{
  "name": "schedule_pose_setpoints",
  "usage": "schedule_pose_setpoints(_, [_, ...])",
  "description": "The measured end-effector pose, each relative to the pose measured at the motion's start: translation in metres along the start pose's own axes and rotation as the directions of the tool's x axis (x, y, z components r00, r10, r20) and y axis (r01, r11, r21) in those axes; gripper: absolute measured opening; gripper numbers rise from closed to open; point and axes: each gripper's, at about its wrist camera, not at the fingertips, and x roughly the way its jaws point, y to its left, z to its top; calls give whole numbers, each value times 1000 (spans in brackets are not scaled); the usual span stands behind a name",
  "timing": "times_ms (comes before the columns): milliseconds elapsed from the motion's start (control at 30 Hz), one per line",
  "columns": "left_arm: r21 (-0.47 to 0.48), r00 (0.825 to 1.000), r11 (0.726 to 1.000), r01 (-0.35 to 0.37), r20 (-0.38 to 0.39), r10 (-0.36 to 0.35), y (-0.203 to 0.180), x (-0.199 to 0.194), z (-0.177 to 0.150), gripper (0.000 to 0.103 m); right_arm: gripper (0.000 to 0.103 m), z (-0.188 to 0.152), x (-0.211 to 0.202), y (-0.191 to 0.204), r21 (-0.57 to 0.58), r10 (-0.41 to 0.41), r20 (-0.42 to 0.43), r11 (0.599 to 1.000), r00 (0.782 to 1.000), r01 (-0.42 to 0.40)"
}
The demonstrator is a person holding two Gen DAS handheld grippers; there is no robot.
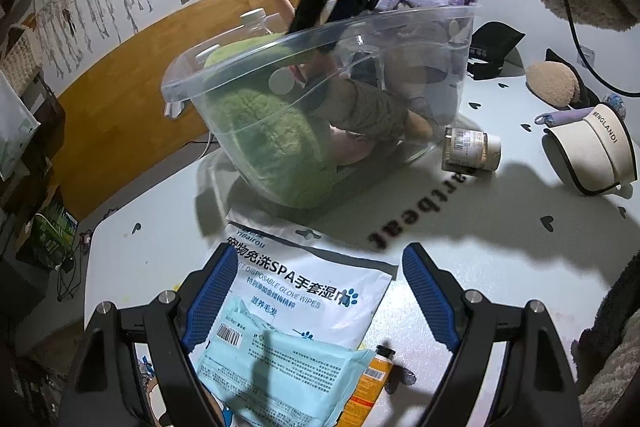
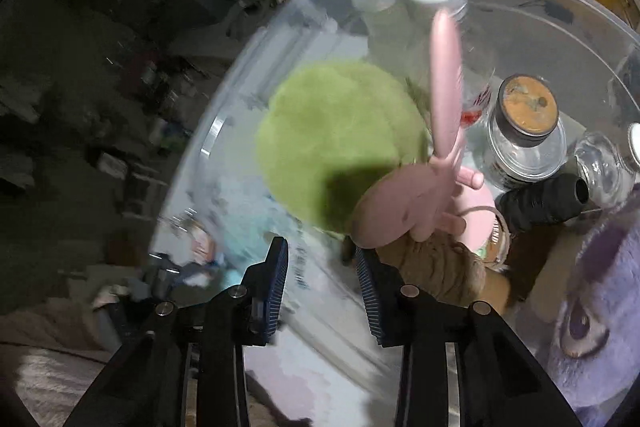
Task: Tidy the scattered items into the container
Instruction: 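Lower the tube into the clear box with the right tool, then press the tube down beside the pink bunny stand and open the right tool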
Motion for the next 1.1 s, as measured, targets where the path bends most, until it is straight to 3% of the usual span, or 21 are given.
schedule_pose_setpoints(233, [-14,1000,1000,-7,-18,7,4,1,-6,85,33,4,23,-11,59,-134,-82,989,988,139])
schedule_pose_setpoints(333, [-13,1000,1000,-5,-20,5,4,3,-6,85,33,3,26,-14,85,-115,-85,989,990,122])
schedule_pose_setpoints(533, [-3,1000,1000,0,-12,0,2,3,-3,85,33,7,34,-6,69,-173,-116,981,978,182])
schedule_pose_setpoints(767, [-14,1000,1000,6,-6,-6,2,3,-2,85,33,10,33,-2,92,-174,-115,978,978,185])
schedule_pose_setpoints(1000, [-28,1000,1000,0,-10,0,6,2,-4,85,33,-14,-14,-9,103,-121,-5,987,993,121])
schedule_pose_setpoints(1100, [-38,1000,999,-1,-21,1,9,5,-5,85,33,-23,-20,-23,102,-149,-41,983,988,153])
